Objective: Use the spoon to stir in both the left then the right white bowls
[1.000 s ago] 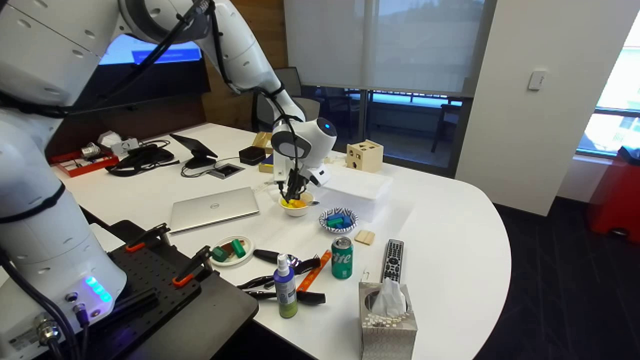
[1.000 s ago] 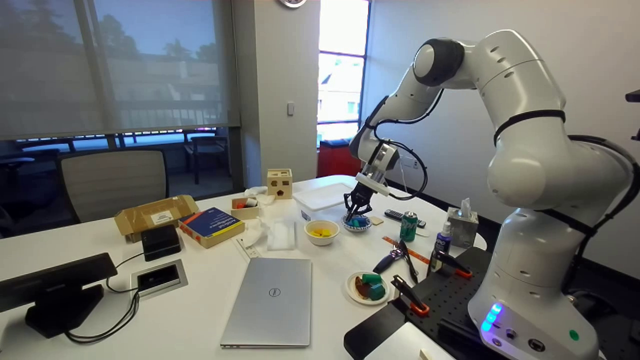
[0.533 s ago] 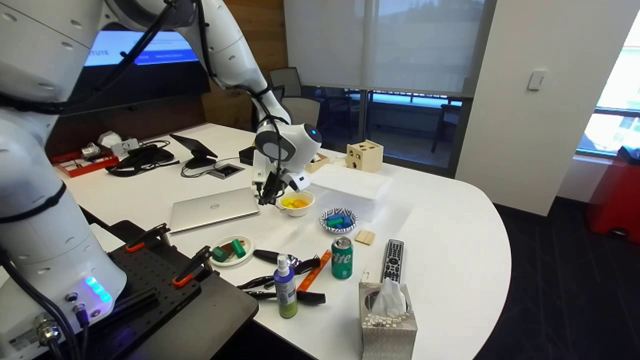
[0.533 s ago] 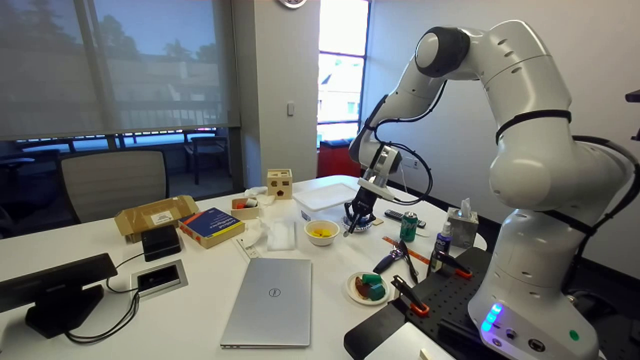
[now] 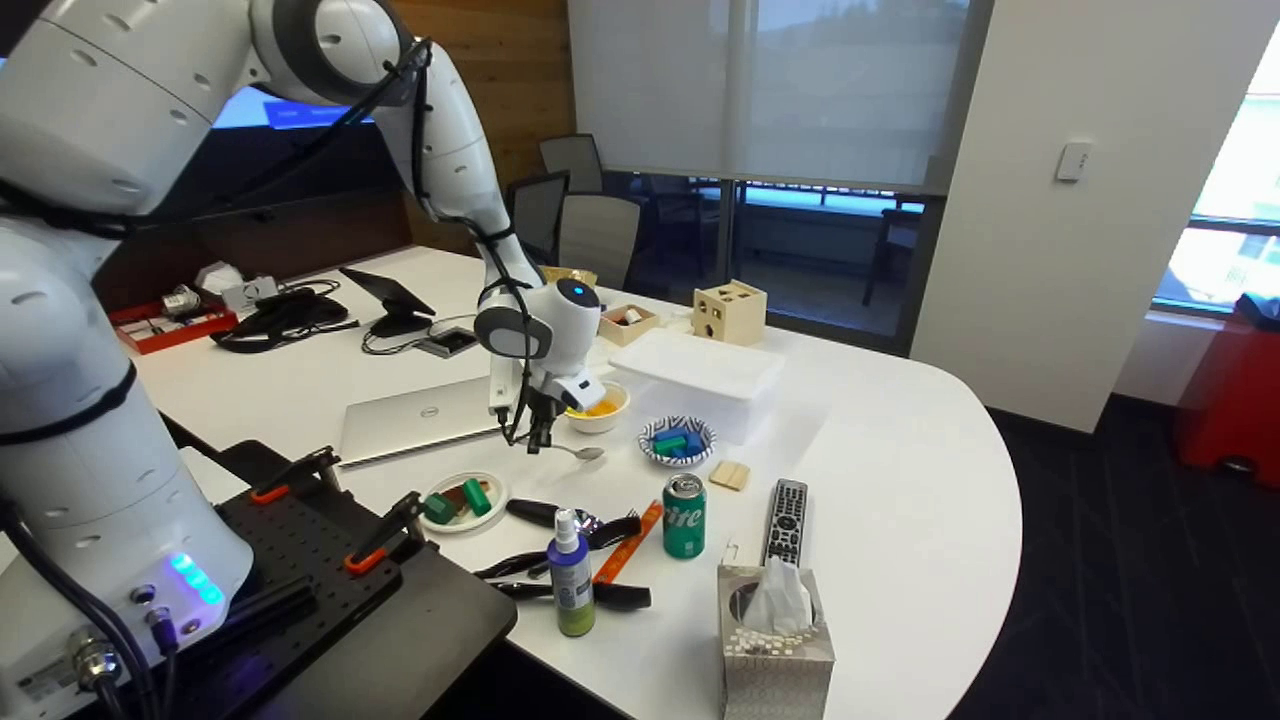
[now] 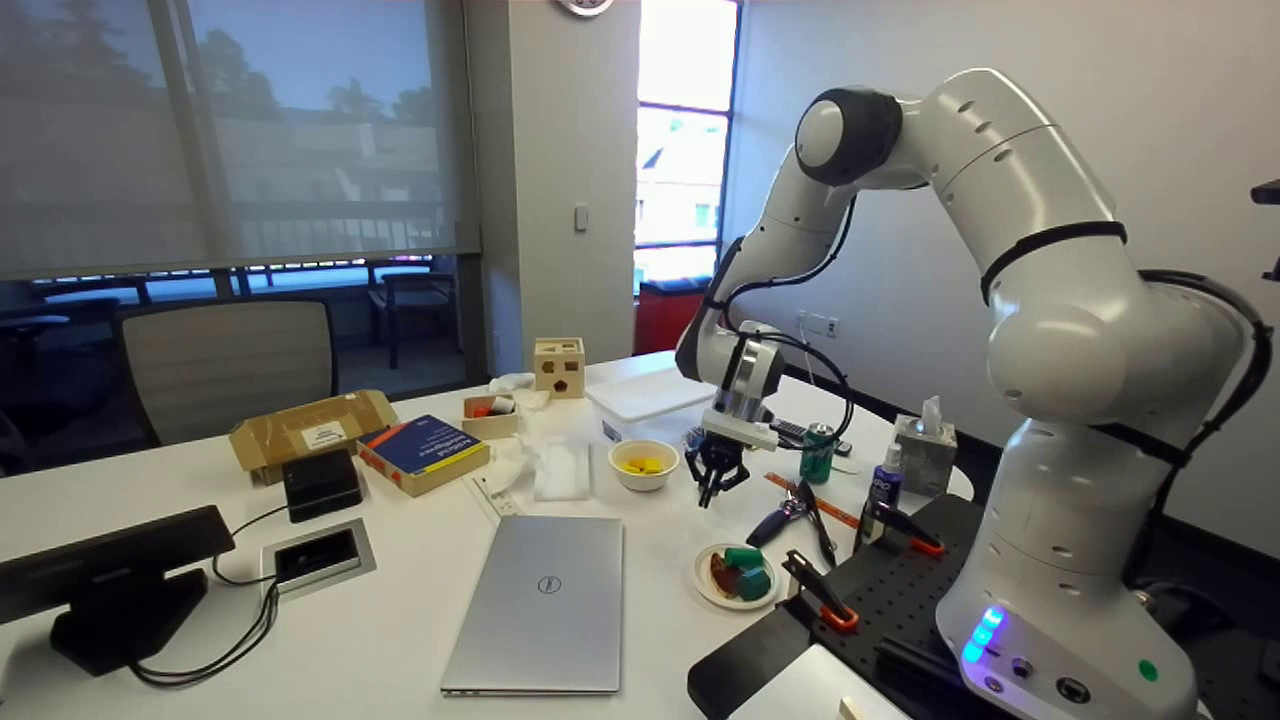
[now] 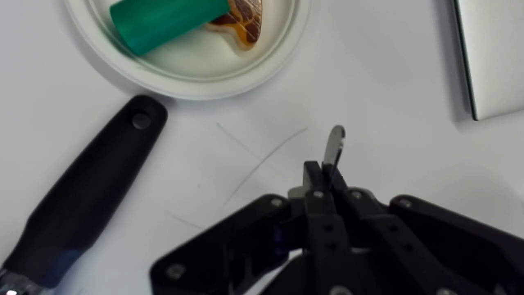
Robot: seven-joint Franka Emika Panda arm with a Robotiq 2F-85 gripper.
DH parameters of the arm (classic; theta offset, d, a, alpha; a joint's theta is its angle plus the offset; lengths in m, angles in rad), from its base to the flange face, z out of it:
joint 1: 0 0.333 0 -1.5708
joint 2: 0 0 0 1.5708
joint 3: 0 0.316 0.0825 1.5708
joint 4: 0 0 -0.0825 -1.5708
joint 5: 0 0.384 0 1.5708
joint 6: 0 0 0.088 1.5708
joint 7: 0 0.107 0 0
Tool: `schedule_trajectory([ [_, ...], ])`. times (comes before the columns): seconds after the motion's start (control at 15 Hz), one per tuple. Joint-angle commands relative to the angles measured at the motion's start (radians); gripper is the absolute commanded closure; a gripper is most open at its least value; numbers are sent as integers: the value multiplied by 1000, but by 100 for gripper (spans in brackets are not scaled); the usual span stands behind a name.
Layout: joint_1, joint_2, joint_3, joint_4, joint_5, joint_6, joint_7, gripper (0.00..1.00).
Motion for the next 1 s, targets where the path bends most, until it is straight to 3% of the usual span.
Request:
schedule_trajectory([
  [0.0, 30, 87, 16, 40, -11, 100, 59, 99],
  [0.33, 34, 162, 32, 87, -32, 135, 109, 99],
  [0.4, 26, 155, 38, 81, -26, 144, 108, 71],
  [0.53, 8, 120, 48, 51, -11, 161, 95, 66],
  [0.93, -39, -24, 75, -59, -11, 189, 77, 20],
])
